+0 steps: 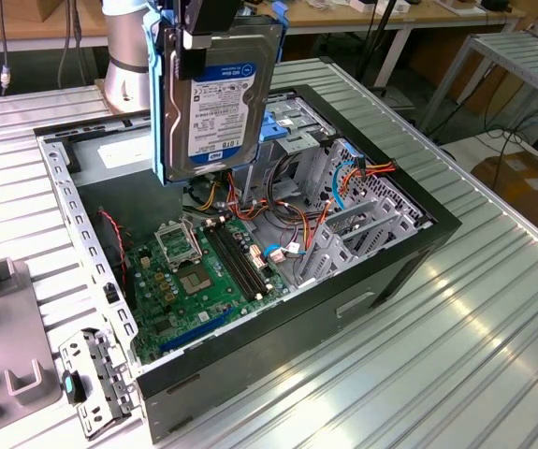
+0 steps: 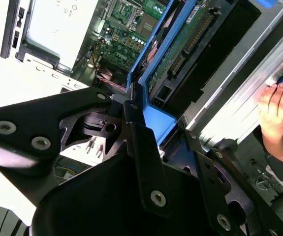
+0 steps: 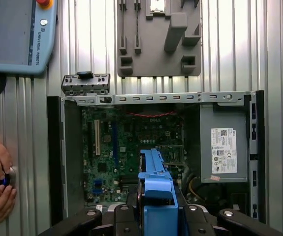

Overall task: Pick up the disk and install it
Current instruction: 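Insert the disk into the insertion slot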

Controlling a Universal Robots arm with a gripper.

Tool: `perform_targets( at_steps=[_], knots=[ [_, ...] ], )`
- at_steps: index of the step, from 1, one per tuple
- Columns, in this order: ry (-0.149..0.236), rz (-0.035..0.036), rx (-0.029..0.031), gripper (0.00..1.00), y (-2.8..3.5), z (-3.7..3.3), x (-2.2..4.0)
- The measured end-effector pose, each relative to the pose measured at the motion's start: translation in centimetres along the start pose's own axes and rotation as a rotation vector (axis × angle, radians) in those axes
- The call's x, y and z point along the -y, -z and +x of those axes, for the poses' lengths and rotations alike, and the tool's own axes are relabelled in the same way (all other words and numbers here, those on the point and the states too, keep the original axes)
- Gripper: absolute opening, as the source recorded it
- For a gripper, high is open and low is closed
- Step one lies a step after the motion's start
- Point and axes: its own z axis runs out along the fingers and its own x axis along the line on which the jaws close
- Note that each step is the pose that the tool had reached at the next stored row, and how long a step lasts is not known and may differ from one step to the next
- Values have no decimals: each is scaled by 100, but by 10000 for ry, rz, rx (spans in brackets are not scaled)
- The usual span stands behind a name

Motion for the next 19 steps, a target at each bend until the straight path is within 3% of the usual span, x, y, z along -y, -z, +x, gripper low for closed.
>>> perform_targets(
  at_steps=[7,12,14,16,19],
  knots=[
    [0,0,0,37,-9,149,4],
    [-1,0,1,37,-28,318,16],
    [0,0,1,37,-44,364,101],
    [0,0,1,37,-51,373,158],
    [0,0,1,37,-66,382,305]
  ],
)
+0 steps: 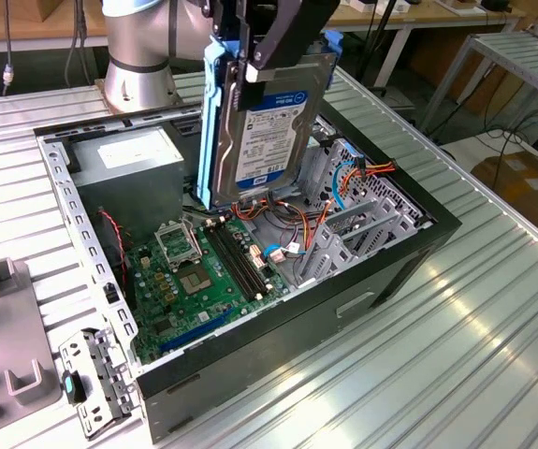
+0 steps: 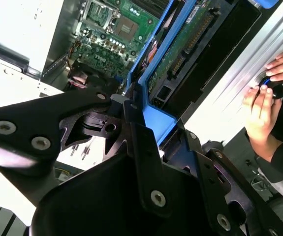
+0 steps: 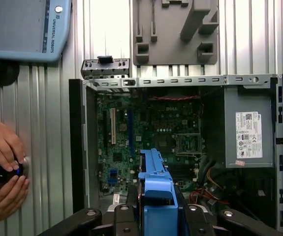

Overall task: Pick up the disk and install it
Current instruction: 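Insert the disk into the insertion slot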

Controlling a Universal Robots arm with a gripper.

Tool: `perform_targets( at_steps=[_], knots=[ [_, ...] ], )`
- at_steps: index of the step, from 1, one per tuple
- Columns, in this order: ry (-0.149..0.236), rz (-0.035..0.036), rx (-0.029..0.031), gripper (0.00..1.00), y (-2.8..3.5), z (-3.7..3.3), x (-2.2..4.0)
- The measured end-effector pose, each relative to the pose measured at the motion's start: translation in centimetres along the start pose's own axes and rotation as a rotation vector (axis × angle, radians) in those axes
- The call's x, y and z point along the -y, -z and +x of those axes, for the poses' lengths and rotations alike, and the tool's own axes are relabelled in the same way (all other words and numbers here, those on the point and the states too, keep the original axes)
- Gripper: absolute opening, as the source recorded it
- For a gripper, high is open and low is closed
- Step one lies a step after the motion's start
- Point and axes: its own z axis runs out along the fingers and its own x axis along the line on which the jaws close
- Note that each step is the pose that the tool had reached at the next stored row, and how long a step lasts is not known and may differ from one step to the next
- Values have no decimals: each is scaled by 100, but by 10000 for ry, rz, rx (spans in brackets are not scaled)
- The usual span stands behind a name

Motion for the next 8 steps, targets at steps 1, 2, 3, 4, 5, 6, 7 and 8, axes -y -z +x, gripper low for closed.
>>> perform_targets(
  at_steps=[1,2,3,4,5,6,7,8],
  knots=[
    [-1,0,0,37,-4,1,47],
    [0,0,-1,37,-8,1,101],
    [0,0,0,37,-11,1,136],
    [0,0,0,37,-14,0,176],
    [0,1,1,37,-17,1,204],
    [0,1,2,37,-18,1,215],
    [-3,27,-1,37,-18,0,216],
    [-4,65,0,37,-19,0,217]
  ],
)
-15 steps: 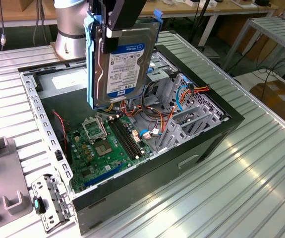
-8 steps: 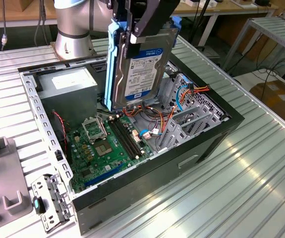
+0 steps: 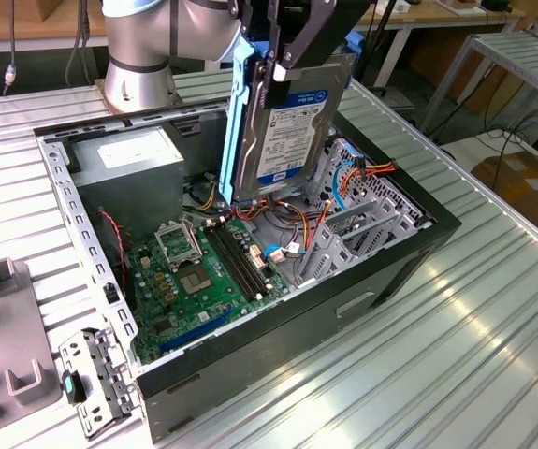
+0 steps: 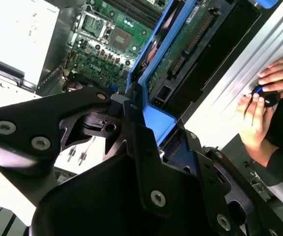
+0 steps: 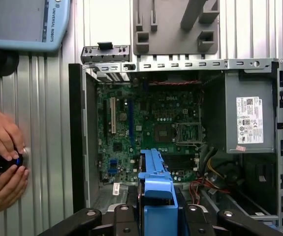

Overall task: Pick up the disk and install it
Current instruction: 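Insert the disk into the insertion slot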

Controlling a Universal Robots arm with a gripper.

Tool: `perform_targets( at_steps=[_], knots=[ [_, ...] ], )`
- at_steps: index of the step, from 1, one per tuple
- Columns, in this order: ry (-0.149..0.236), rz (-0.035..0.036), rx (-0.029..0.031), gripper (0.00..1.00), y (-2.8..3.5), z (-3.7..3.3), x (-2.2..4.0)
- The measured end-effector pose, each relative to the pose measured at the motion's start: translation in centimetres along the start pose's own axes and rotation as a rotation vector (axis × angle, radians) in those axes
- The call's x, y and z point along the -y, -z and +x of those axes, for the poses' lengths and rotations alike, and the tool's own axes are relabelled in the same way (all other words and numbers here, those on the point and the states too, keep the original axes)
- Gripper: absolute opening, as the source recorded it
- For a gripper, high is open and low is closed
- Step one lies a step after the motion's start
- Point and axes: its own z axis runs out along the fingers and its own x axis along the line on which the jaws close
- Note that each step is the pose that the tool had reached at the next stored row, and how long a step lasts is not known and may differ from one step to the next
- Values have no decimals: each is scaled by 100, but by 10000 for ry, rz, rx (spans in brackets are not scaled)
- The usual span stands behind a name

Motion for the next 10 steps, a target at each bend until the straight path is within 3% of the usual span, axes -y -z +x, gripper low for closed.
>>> perform_targets(
  at_steps=[5,10],
  knots=[
    [0,33,1,37,-27,44,26],
    [-1,33,2,37,-75,200,63]
  ],
)
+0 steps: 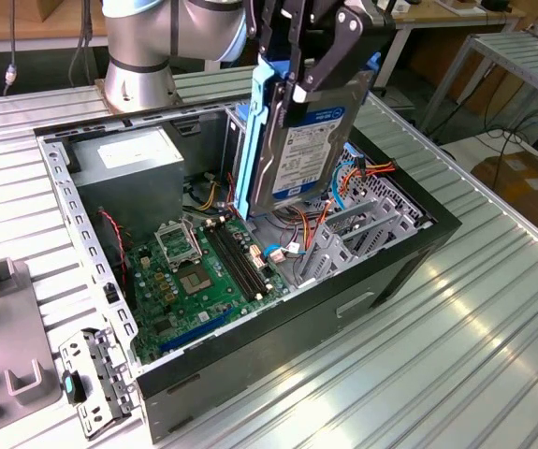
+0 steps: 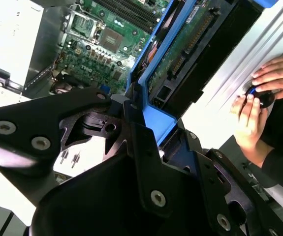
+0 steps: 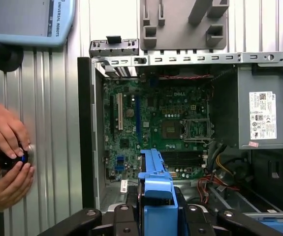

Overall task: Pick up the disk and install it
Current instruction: 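Insert the disk into the insertion slot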

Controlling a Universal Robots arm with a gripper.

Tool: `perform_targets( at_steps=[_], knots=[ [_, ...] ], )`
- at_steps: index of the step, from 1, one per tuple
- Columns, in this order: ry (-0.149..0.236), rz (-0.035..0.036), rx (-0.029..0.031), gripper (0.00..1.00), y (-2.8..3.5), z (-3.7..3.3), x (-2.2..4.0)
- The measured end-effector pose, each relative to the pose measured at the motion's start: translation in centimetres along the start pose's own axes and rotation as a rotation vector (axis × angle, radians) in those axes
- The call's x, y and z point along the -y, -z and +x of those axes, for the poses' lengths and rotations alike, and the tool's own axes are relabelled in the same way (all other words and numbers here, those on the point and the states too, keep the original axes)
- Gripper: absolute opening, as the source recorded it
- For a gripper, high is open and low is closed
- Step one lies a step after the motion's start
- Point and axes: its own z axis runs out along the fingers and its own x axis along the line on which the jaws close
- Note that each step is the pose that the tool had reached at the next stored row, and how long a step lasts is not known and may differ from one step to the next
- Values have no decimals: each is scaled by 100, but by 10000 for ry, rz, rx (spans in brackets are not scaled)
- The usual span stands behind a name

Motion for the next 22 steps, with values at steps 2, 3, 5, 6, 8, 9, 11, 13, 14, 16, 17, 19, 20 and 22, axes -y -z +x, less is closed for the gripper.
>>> perform_targets(
  at_steps=[2,3,5,6,8,9,11,13,14,16,17,19,20,22],
  knots=[
    [0,1,1,37,-9,18,52],
    [0,0,-1,37,-14,25,109],
    [1,0,0,37,-30,38,227],
    [1,0,-1,37,-36,42,279],
    [1,0,0,37,-47,48,358],
    [1,1,1,37,-51,51,388],
    [0,0,-1,37,-66,60,502],
    [0,0,0,37,-100,112,565],
    [1,0,0,37,-125,161,578],
    [0,0,0,37,-164,230,606],
    [0,0,2,37,-178,239,630],
    [0,0,-1,37,-209,251,700],
    [0,0,0,37,-226,253,740],
    [1,0,-1,37,-259,251,842]
  ],
)
